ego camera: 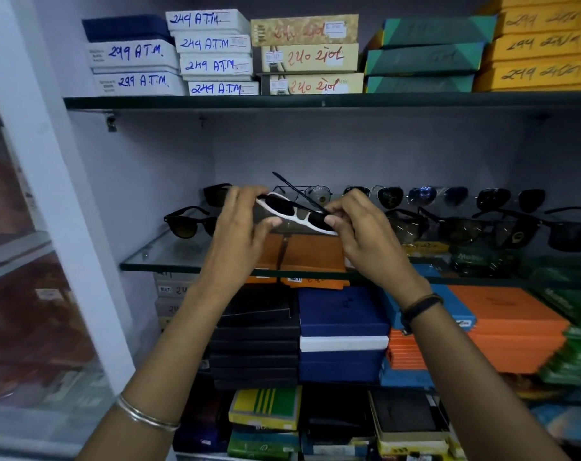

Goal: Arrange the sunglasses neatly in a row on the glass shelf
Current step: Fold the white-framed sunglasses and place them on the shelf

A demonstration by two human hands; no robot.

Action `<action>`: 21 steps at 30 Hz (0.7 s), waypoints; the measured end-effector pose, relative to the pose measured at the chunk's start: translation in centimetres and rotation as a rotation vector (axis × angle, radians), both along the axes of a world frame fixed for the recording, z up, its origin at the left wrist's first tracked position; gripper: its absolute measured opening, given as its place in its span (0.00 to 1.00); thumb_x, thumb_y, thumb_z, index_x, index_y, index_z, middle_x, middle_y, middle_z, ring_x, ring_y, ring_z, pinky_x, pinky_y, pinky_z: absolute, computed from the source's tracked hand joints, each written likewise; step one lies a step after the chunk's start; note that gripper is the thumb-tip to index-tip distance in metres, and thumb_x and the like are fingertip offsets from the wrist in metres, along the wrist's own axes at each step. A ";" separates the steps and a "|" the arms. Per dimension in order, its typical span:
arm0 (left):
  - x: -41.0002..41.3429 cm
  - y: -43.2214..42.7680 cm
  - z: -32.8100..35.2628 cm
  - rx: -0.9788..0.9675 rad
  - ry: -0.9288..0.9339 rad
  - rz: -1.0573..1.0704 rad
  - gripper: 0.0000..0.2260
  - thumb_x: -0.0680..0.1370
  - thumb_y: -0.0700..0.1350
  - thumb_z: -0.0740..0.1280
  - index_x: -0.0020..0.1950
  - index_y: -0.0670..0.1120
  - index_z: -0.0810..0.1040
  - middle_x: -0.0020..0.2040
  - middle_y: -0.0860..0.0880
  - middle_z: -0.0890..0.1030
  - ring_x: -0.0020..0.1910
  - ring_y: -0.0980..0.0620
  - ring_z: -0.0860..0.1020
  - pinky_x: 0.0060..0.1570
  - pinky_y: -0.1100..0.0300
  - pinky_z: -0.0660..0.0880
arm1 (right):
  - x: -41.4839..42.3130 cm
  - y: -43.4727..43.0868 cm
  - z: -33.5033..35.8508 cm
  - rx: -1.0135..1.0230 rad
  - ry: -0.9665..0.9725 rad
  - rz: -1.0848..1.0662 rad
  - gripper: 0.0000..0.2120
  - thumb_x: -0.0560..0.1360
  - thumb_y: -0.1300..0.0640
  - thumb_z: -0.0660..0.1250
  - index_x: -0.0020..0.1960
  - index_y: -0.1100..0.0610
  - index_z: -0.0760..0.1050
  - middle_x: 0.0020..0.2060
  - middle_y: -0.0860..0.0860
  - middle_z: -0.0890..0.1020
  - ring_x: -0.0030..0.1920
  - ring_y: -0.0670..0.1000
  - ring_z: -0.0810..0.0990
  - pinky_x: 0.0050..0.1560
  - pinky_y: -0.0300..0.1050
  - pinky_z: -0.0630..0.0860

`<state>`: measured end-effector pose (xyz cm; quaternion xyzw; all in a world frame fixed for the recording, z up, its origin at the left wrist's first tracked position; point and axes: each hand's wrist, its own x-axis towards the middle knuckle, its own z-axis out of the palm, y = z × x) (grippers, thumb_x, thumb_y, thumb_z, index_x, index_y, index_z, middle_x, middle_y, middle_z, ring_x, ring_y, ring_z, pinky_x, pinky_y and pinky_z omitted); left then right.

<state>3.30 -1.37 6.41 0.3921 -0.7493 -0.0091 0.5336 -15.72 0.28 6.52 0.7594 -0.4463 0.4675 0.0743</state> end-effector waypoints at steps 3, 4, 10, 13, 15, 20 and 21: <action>0.3 0.2 0.0 -0.052 -0.135 0.133 0.14 0.76 0.48 0.65 0.60 0.48 0.72 0.53 0.50 0.77 0.55 0.52 0.73 0.48 0.49 0.77 | -0.3 0.0 -0.1 0.011 -0.018 -0.028 0.07 0.78 0.61 0.60 0.53 0.62 0.73 0.47 0.48 0.71 0.42 0.35 0.71 0.44 0.22 0.67; 0.3 0.3 0.0 -0.093 -0.209 0.190 0.15 0.76 0.52 0.64 0.60 0.48 0.72 0.53 0.50 0.77 0.55 0.51 0.72 0.44 0.51 0.77 | -0.4 0.0 -0.2 0.001 -0.003 -0.044 0.06 0.78 0.62 0.60 0.53 0.63 0.73 0.46 0.48 0.71 0.42 0.33 0.71 0.42 0.22 0.67; -0.4 0.5 0.2 -0.102 -0.339 0.274 0.18 0.77 0.58 0.57 0.57 0.47 0.74 0.51 0.47 0.75 0.52 0.50 0.71 0.37 0.54 0.74 | -0.9 0.2 -0.6 -0.048 0.148 -0.137 0.09 0.79 0.59 0.58 0.54 0.62 0.73 0.48 0.53 0.73 0.42 0.47 0.72 0.39 0.36 0.67; -0.6 0.2 -0.3 -0.049 -0.329 0.243 0.12 0.78 0.51 0.61 0.54 0.47 0.77 0.52 0.48 0.73 0.51 0.55 0.69 0.41 0.57 0.74 | -1.1 0.3 -0.8 -0.023 -0.009 -0.103 0.08 0.79 0.56 0.57 0.53 0.59 0.71 0.47 0.48 0.70 0.41 0.43 0.69 0.39 0.31 0.68; -0.7 0.1 -0.7 -0.026 -0.334 0.201 0.10 0.77 0.49 0.62 0.53 0.46 0.78 0.50 0.48 0.73 0.50 0.55 0.70 0.41 0.59 0.71 | -1.3 0.2 -1.2 -0.013 -0.146 -0.103 0.07 0.79 0.56 0.57 0.51 0.58 0.71 0.42 0.47 0.70 0.40 0.40 0.69 0.39 0.31 0.69; -1.2 0.3 -0.9 -0.021 -0.284 0.159 0.09 0.77 0.47 0.63 0.51 0.44 0.79 0.46 0.51 0.70 0.44 0.55 0.71 0.39 0.60 0.67 | -1.4 0.4 -2.4 0.005 -0.467 -0.035 0.08 0.79 0.54 0.56 0.51 0.57 0.70 0.33 0.43 0.69 0.34 0.41 0.67 0.36 0.37 0.65; -1.3 0.4 -0.8 -0.025 -0.269 0.164 0.10 0.78 0.47 0.63 0.52 0.43 0.79 0.46 0.50 0.69 0.42 0.55 0.70 0.39 0.60 0.67 | -1.4 0.5 -2.4 0.005 -0.491 -0.028 0.08 0.79 0.54 0.56 0.51 0.57 0.70 0.32 0.43 0.68 0.33 0.41 0.67 0.36 0.37 0.65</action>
